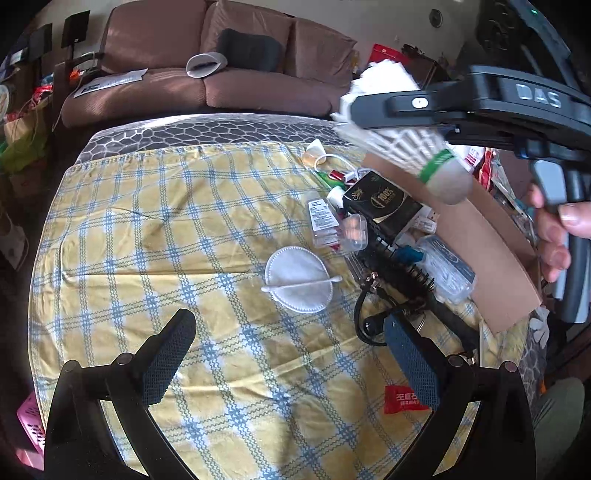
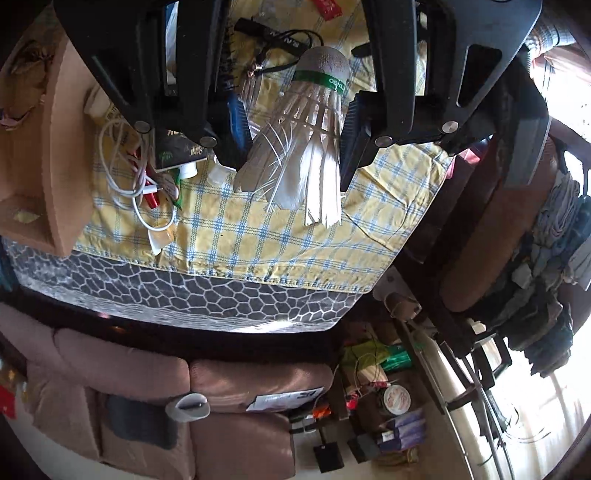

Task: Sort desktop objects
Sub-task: 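Grasp the white shuttlecock with the right gripper and lift it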

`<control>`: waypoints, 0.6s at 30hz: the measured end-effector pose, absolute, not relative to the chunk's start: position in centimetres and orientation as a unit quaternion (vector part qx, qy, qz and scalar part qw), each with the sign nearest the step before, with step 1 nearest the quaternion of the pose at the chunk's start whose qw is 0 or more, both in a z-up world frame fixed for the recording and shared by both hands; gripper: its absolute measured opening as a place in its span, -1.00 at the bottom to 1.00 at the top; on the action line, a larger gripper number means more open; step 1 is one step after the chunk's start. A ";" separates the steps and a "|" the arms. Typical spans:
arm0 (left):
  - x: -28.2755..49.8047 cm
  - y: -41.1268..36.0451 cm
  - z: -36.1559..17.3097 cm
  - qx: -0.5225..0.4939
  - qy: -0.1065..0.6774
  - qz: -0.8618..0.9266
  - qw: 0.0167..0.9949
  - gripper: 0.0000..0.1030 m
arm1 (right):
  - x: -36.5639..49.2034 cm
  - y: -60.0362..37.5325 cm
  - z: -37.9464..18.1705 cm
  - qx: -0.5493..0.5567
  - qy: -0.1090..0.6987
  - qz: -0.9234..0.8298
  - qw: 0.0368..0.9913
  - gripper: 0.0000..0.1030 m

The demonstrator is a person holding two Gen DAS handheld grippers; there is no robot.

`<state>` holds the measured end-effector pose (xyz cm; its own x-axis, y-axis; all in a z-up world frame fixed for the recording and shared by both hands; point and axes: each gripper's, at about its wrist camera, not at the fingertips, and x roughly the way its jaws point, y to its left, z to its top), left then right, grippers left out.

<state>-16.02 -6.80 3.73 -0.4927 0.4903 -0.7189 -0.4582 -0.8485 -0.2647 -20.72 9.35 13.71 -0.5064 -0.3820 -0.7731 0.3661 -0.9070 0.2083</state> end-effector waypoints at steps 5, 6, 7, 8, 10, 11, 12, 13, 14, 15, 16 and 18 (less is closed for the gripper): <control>-17.7 -4.3 3.1 -0.425 0.018 0.858 0.288 1.00 | -16.1 13.5 15.6 0.436 -0.051 -0.869 0.228 -0.21; -18.0 -3.6 2.9 -0.429 0.035 0.855 0.291 1.00 | -15.3 14.4 15.7 0.437 -0.062 -0.867 0.230 -0.21; -18.4 -2.9 2.6 -0.439 0.052 0.849 0.291 1.00 | -14.7 15.1 15.8 0.438 -0.070 -0.866 0.232 -0.20; -18.9 -2.3 2.1 -0.451 0.065 0.842 0.287 1.00 | -14.2 15.9 15.8 0.438 -0.077 -0.865 0.233 -0.20; -19.6 -1.5 1.4 -0.468 0.086 0.834 0.279 1.00 | -13.4 17.0 15.9 0.436 -0.083 -0.865 0.234 -0.20; -19.7 -1.3 1.4 -0.469 0.096 0.834 0.274 1.00 | -13.0 17.4 16.1 0.434 -0.086 -0.866 0.235 -0.20; -19.5 -1.2 1.7 -0.464 0.099 0.838 0.269 1.00 | -12.6 17.8 16.2 0.430 -0.089 -0.866 0.237 -0.20; -19.1 -1.3 2.2 -0.455 0.092 0.842 0.274 1.00 | -12.1 18.2 16.4 0.427 -0.093 -0.867 0.241 -0.20; -18.6 -1.5 2.8 -0.448 0.078 0.844 0.284 1.00 | -11.7 18.4 16.6 0.424 -0.095 -0.867 0.243 -0.20; -18.1 -1.7 3.3 -0.444 0.064 0.843 0.297 1.00 | -11.3 18.6 16.7 0.422 -0.095 -0.867 0.245 -0.20; -17.5 -1.7 3.7 -0.441 0.053 0.841 0.310 1.00 | -11.0 18.7 16.7 0.421 -0.092 -0.868 0.247 -0.19; -16.0 -0.9 4.2 -0.435 0.053 0.833 0.338 1.00 | -10.1 18.6 16.7 0.419 -0.085 -0.869 0.250 -0.19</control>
